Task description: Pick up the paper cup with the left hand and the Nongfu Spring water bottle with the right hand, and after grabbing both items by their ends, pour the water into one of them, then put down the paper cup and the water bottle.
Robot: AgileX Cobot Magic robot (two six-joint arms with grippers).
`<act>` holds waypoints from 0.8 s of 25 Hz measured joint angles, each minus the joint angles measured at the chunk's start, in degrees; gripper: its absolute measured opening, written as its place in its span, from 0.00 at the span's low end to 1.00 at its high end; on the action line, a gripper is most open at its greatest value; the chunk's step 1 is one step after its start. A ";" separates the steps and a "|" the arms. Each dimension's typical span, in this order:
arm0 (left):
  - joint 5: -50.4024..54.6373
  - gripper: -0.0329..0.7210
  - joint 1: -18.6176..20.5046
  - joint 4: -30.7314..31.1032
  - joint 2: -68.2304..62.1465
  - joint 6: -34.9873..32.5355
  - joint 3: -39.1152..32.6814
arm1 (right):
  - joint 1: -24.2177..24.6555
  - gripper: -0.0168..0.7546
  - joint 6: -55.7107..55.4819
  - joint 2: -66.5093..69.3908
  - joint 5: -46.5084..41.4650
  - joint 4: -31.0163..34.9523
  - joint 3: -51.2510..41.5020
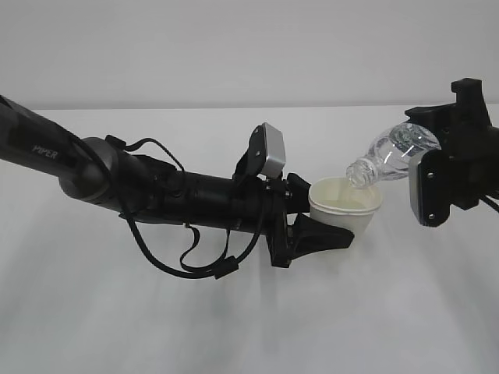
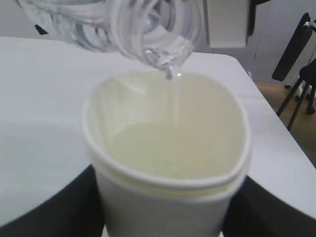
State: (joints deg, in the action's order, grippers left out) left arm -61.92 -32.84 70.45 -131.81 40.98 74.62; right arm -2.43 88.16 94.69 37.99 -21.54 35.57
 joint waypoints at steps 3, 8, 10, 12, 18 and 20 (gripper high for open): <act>0.00 0.64 0.00 0.00 0.00 0.00 0.00 | 0.00 0.55 0.00 -0.03 0.00 -0.07 0.09; 0.00 0.64 0.00 0.00 -0.09 0.00 0.00 | 0.00 0.55 0.23 -0.03 0.00 -0.50 0.13; 0.13 0.64 0.00 0.00 -0.09 0.00 0.00 | 0.00 0.55 0.36 -0.03 -0.13 -0.62 0.13; 0.13 0.64 0.00 0.00 -0.09 0.00 0.00 | 0.00 0.55 0.40 -0.03 -0.17 -0.62 0.13; 0.13 0.64 0.00 0.00 -0.09 0.00 0.00 | 0.00 0.55 0.40 -0.03 -0.27 -0.70 0.13; 0.13 0.64 0.00 0.00 -0.09 0.00 0.00 | 0.00 0.55 0.49 -0.03 -0.27 -0.75 0.13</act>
State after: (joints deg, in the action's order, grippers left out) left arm -61.79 -32.84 70.45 -131.90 40.98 74.62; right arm -2.43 88.65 94.66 37.72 -22.29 35.70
